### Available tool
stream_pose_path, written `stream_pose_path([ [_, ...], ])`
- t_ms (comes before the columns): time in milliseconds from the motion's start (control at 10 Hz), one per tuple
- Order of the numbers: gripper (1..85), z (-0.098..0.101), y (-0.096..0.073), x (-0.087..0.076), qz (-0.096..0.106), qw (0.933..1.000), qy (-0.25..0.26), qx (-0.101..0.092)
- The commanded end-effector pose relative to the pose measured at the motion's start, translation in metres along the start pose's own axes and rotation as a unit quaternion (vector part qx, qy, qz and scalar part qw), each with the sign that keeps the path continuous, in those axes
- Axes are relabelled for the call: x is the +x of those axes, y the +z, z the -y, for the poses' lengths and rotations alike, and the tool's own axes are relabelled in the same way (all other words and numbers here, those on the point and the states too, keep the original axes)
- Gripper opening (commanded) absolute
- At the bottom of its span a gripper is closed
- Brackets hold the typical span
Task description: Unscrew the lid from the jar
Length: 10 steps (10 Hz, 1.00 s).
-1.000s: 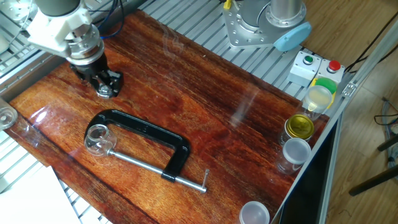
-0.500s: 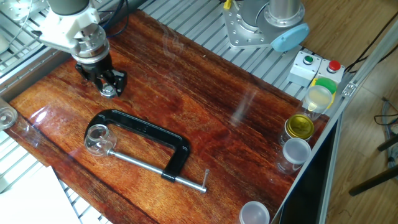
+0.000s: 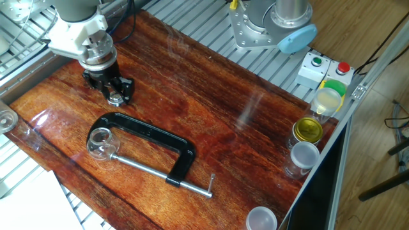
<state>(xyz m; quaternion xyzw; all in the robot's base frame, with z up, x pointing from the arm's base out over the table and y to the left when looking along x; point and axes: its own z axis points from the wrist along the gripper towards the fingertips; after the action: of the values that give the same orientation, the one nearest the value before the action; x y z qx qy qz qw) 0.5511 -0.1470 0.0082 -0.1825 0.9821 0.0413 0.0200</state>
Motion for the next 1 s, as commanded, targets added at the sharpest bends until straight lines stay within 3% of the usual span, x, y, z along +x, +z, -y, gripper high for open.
stream_pose_path([
  [0, 66.0, -0.003, 0.004, -0.001, 0.006, 0.9998, -0.018, -0.011],
  [200, 67.0, 0.002, 0.0, 0.003, 0.0, 0.9998, -0.02, -0.001],
  [600, 65.0, 0.016, -0.02, 0.007, -0.018, 0.9989, -0.017, 0.039],
  [900, 61.3, 0.014, -0.059, 0.01, -0.043, 0.9974, 0.002, 0.058],
])
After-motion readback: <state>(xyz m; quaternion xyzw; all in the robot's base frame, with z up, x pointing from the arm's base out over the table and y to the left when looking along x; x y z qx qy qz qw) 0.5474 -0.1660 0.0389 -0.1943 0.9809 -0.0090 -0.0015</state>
